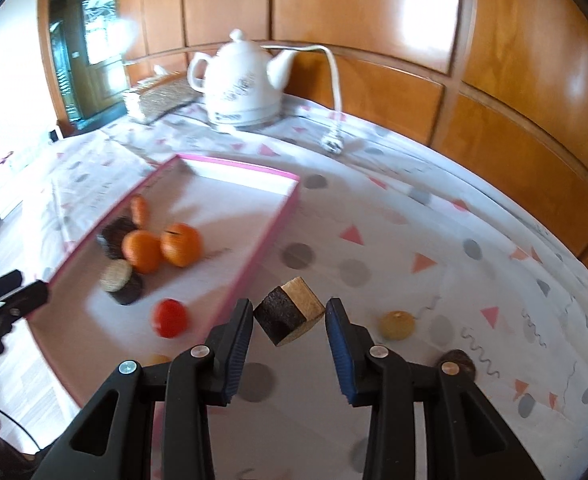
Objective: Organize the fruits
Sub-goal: 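Reach the right gripper to the dark-and-tan cube block and grasp it, then carry the cube block with the right gripper into the tray and release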
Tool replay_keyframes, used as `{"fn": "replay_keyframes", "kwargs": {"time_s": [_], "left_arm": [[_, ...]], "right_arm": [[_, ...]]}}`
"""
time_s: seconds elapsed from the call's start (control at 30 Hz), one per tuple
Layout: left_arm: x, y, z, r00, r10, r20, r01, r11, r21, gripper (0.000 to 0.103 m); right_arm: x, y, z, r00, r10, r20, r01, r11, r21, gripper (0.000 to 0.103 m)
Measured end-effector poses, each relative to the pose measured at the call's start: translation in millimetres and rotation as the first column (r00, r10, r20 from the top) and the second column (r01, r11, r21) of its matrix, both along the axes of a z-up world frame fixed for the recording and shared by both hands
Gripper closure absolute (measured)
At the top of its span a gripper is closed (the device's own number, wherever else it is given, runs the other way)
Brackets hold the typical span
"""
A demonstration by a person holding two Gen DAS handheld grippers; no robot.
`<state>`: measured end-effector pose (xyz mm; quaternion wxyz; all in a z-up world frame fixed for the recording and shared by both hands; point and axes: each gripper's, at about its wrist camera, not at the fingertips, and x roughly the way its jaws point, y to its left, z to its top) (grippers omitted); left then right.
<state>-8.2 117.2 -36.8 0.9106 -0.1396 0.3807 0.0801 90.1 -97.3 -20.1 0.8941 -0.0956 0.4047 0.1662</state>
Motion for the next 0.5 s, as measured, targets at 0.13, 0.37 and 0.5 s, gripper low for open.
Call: {"fn": "replay_keyframes", "kwargs": {"time_s": [0.13,0.37,0.5], "left_arm": [[-1,5,-1,1.0,0.02,-0.003,-0.02,1.0,-0.008,0.019],[0,12,-6,0.999,0.049,-0.021,-0.049,0.999,-0.022,0.019],[-1,14,-7,0.998,0.053,-0.023,-0.053,0.998,-0.027,0.019]], "right_arm": [[-4,18,5,0.999,0.043,-0.006,-0.043,0.999,0.03,0.065],[-7,56,3,0.993,0.115,-0.02,-0.114,0.993,0.038,0.065],[-1,71,-5,0.989,0.132,-0.061,-0.13,0.991,0.044,0.065]]}}
